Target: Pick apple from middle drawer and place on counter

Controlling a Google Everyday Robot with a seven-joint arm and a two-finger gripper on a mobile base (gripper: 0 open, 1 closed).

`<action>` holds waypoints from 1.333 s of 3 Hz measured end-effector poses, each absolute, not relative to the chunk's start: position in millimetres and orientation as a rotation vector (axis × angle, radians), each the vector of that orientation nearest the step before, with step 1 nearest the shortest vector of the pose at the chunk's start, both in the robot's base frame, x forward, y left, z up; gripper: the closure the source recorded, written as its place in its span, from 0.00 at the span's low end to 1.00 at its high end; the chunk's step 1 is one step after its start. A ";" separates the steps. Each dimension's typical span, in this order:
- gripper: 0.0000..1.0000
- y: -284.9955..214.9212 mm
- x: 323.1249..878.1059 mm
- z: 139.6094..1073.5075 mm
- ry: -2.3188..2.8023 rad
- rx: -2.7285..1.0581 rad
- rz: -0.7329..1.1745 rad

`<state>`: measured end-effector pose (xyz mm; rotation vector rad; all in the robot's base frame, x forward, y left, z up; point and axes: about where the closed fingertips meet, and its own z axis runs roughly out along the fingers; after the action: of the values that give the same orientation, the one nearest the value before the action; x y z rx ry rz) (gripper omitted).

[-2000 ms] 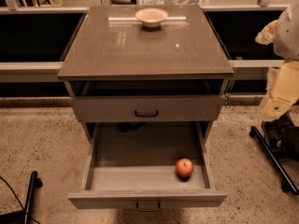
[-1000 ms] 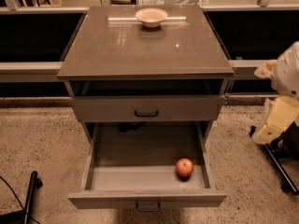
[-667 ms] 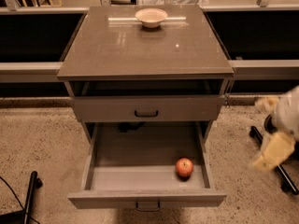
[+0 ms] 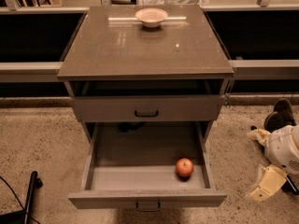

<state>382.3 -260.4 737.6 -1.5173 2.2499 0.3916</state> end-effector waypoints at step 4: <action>0.00 -152.8 453.3 611.2 1.827 -1.592 0.661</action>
Offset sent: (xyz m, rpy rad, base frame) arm 0.0554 0.0779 -0.0553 0.3281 -0.1818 0.2431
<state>453.3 -152.8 611.2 -1.5920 1.8272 0.6615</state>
